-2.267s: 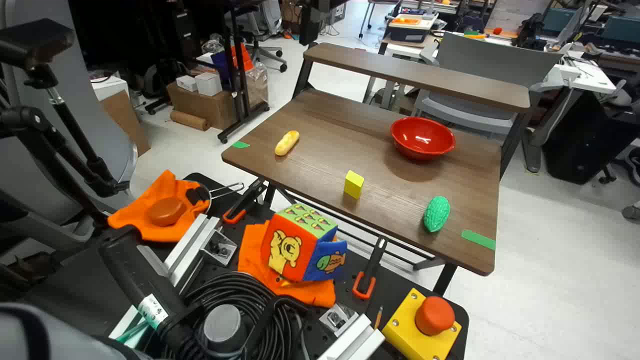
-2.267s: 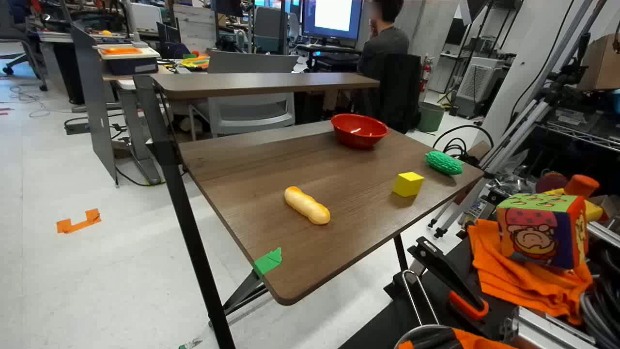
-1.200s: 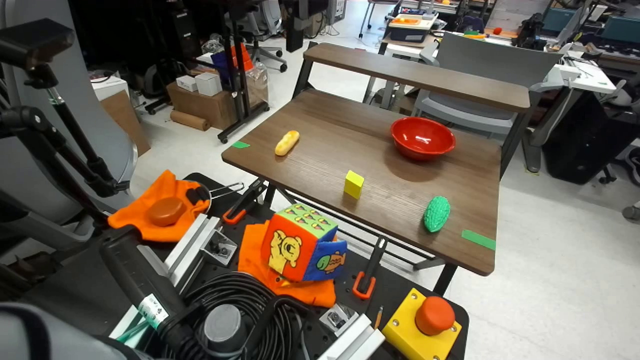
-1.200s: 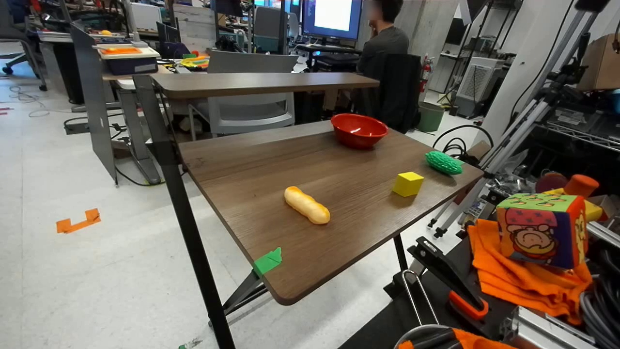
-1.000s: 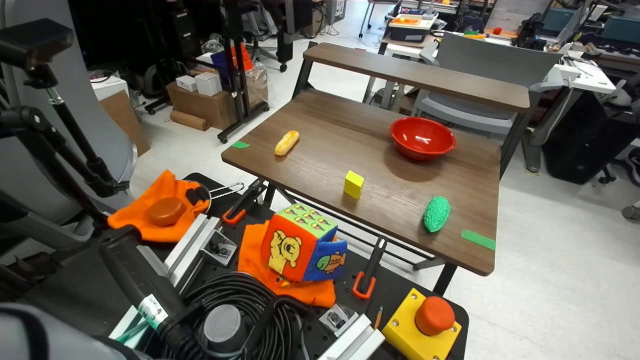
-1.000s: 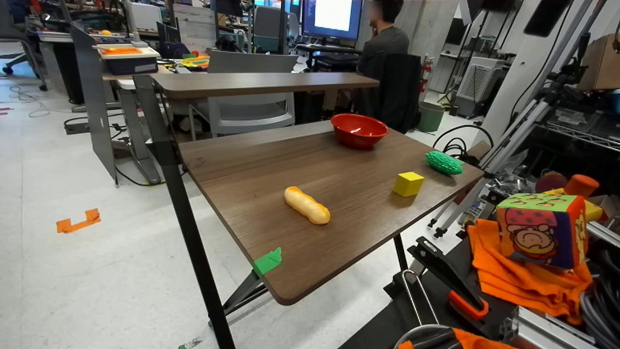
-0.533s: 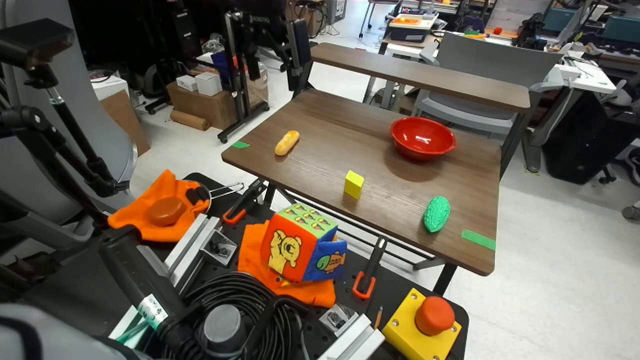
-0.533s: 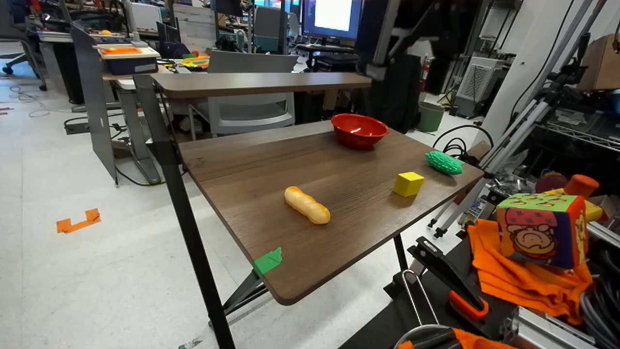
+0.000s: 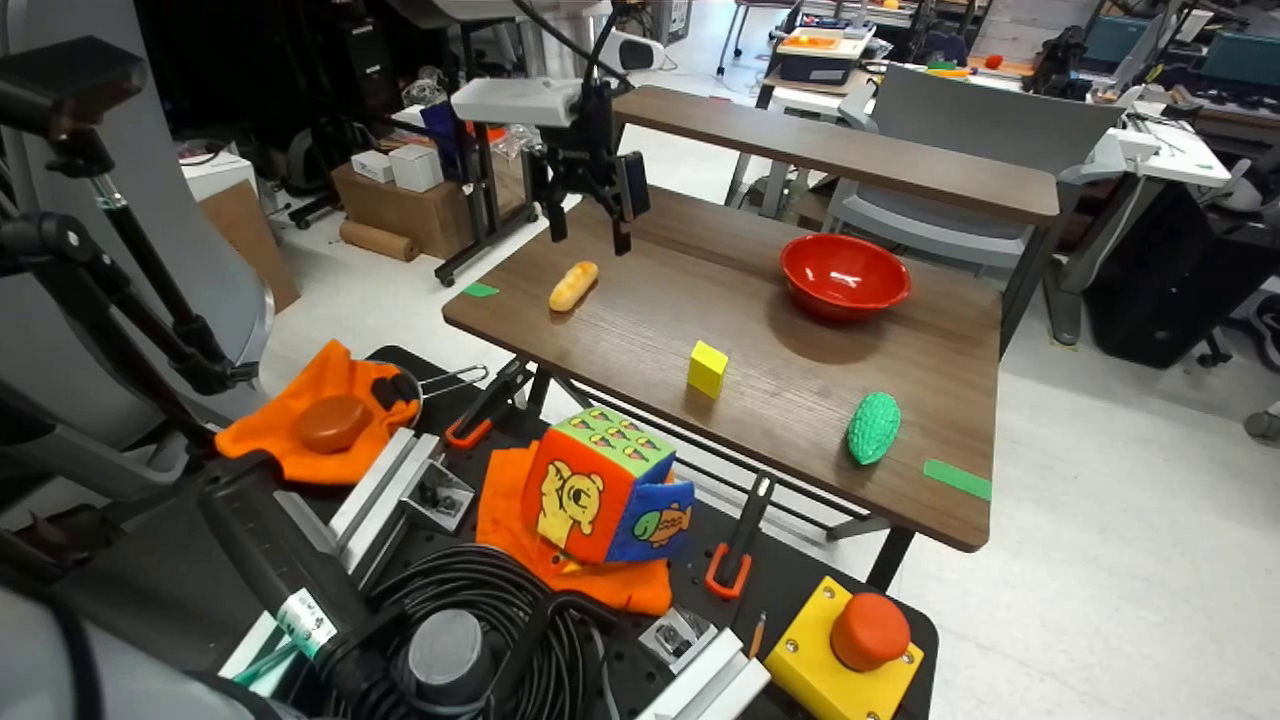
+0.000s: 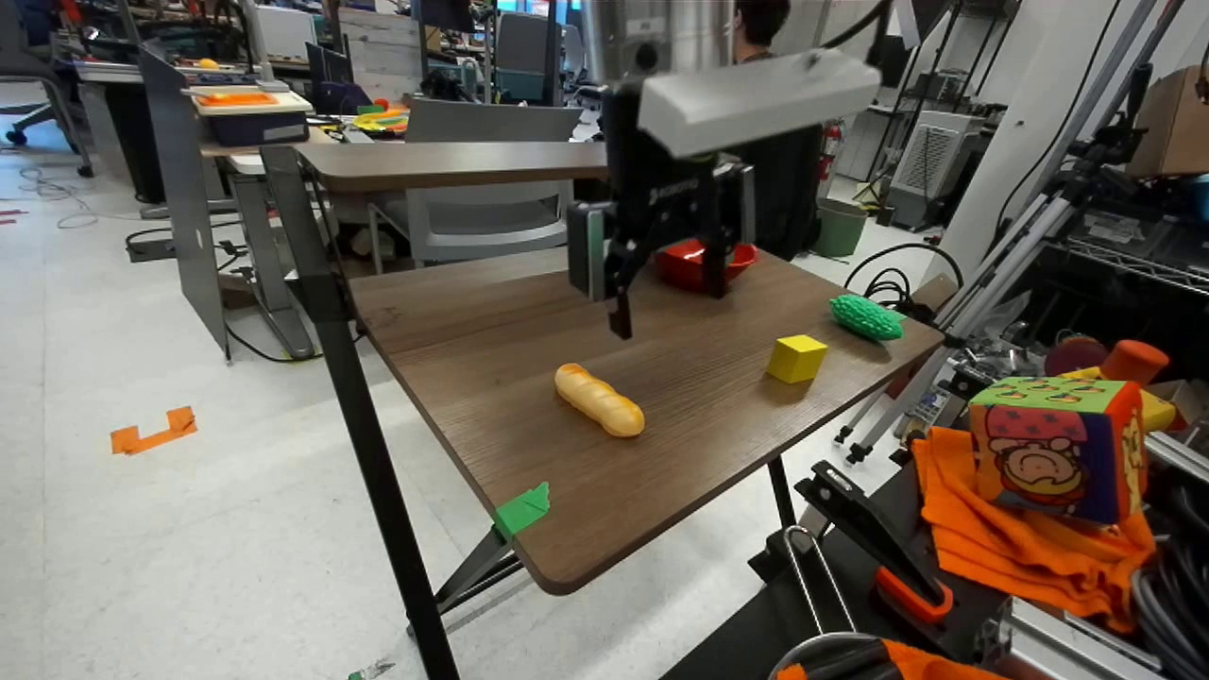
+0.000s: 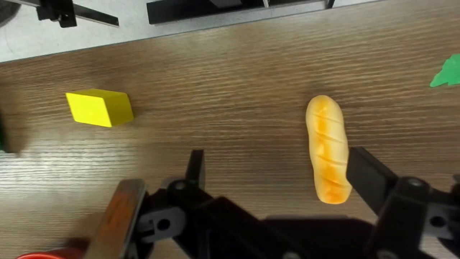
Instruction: Move the plastic bread to the right.
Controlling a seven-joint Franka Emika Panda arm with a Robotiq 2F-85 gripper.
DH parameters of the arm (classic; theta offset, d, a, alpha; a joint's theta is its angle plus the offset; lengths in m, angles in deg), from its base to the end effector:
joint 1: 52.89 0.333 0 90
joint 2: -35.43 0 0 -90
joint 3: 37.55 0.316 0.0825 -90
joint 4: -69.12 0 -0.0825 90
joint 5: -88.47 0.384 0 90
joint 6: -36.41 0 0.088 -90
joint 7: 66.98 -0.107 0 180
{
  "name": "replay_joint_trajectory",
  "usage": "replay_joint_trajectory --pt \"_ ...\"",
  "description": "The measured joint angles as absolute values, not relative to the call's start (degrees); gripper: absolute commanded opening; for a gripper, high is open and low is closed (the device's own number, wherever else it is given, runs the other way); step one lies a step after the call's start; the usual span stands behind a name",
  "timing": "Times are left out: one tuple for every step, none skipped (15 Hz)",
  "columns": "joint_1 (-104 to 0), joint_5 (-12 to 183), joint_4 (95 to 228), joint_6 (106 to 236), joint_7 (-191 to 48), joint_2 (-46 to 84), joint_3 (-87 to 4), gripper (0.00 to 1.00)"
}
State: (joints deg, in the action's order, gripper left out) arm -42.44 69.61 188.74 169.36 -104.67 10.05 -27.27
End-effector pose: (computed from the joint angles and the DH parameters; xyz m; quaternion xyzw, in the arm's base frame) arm 0.5285 0.1946 0.1969 0.9925 -0.0280 -0.0501 0.1076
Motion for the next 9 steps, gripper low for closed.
replay_joint_trajectory --pt "-40.91 70.01 185.97 168.42 -104.67 7.27 -28.29 1.00" --pt "-39.64 70.68 183.45 167.55 -104.65 4.94 -28.99 1.00" --pt "-38.53 71.38 181.21 166.63 -104.65 3.03 -29.55 1.00" --pt "-37.55 72.24 179.23 165.79 -104.54 1.49 -29.97 1.00" --pt "-36.75 72.97 177.42 165.02 -104.42 0.15 -30.29 1.00" --pt "-36.05 73.40 175.82 163.90 -104.29 -0.99 -30.63 1.00" --pt "-35.37 73.49 174.38 162.88 -104.28 -2.07 -31.09 1.00" --pt "-34.72 73.49 173.07 161.64 -104.28 -3.15 -31.62 1.00" --pt "-34.16 73.49 171.88 160.58 -104.27 -4.22 -32.13 1.00"
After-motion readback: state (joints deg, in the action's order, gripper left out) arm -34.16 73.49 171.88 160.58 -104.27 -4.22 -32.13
